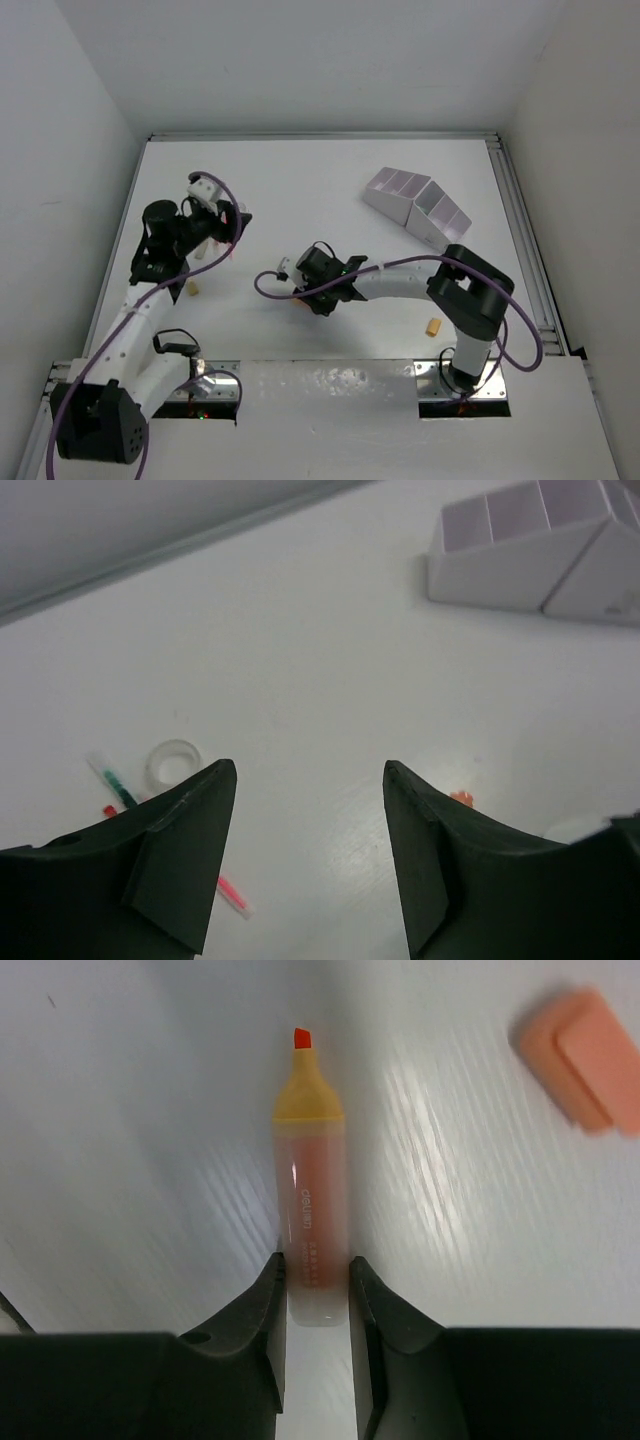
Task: Sort the stationery into containers
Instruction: Pick up the pen from the center of the board, then close the pen cap on the pen.
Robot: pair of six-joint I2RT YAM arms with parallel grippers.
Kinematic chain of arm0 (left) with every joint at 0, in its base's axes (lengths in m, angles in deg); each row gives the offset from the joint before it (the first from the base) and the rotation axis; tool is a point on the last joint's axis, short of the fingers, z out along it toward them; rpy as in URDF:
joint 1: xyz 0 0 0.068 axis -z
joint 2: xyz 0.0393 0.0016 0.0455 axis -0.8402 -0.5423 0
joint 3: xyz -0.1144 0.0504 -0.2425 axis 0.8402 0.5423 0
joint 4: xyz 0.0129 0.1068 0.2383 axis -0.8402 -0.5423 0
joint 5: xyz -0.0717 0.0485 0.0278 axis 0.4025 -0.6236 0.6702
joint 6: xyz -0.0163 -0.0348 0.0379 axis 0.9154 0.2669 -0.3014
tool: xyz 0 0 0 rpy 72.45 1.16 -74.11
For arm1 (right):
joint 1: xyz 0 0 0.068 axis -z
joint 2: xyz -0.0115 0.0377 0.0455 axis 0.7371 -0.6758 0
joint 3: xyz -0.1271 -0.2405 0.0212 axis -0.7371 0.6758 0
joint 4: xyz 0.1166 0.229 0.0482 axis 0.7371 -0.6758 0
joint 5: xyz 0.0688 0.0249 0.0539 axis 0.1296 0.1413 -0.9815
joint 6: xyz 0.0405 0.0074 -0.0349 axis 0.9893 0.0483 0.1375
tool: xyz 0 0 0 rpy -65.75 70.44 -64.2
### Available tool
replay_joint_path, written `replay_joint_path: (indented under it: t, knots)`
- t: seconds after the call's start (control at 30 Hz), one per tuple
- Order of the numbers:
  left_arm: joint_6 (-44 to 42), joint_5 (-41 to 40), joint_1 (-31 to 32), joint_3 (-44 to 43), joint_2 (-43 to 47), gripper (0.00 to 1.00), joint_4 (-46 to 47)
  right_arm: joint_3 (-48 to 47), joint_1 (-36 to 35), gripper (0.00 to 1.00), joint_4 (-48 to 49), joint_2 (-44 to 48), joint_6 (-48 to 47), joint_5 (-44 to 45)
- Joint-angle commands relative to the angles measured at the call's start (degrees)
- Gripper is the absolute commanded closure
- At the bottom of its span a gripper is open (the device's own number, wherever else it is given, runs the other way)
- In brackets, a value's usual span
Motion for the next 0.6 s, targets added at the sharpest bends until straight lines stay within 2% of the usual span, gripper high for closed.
replay_joint_path:
  t: [0.0, 0.1, 0.2, 0.33, 0.43, 0.47, 0.53, 0.57]
  knots:
    - [-9.96, 11.73, 0.17, -3.70, -5.42, 0.41, -4.87, 4.27, 1.92, 1.00, -2.44, 5.97, 0.02, 1.96]
    - [-17.42, 12.72, 3.07, -10.20, -12.71, 0.41, -15.14, 9.45, 5.60, 1.00, -3.59, 13.87, 0.72, -0.94]
    - [-26.98, 11.23, 9.82, -18.61, -21.65, 0.41, -26.04, 13.32, 9.46, 1.00, -4.73, 21.15, 1.51, -2.87]
    - [-36.50, 7.45, 16.34, -29.18, -34.50, 0.42, -38.88, 15.96, 13.34, 1.00, -6.58, 25.66, 1.78, -2.70]
    - [-40.81, 5.60, 21.00, -34.47, -42.42, 0.33, -43.46, 18.33, 16.24, 1.00, -6.58, 27.86, 2.30, -2.27]
    - [-41.78, 5.08, 22.05, -35.17, -44.87, 0.25, -43.73, 18.69, 17.73, 1.00, -6.49, 28.30, 2.57, -2.09]
    - [-41.71, 4.02, 25.30, -33.87, -46.82, 0.18, -40.94, 20.00, 20.36, 1.00, -5.36, 30.14, 3.71, -1.65]
    - [-41.53, 3.93, 25.93, -33.25, -47.09, 0.17, -40.92, 20.62, 21.16, 1.00, -5.35, 30.85, 4.15, -1.65]
